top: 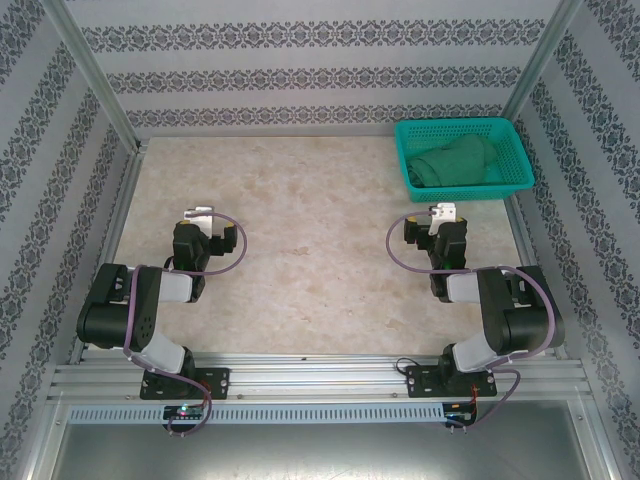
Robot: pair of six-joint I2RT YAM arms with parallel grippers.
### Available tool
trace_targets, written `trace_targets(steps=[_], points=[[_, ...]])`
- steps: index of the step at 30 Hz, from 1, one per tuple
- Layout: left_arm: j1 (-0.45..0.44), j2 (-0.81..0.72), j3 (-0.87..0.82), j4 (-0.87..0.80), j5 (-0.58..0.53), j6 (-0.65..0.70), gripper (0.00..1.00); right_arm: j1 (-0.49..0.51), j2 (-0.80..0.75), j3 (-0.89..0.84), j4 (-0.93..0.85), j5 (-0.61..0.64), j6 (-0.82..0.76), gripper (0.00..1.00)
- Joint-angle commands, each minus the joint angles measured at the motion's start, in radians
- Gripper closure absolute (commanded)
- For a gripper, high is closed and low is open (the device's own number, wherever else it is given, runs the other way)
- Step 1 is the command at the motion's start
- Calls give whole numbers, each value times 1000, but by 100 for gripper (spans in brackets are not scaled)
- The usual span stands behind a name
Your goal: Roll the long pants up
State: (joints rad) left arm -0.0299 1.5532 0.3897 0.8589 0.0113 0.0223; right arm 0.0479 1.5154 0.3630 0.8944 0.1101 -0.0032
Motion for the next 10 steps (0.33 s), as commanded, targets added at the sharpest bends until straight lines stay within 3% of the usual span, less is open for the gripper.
trace_targets(steps=[1,10], points=[[15,7,18,-17,-4,-10,0,-5,-8,16,8,-24,18,2],[15,8,18,-18,-4,-10,0,-20,-10,22,-8,-61,25,2]])
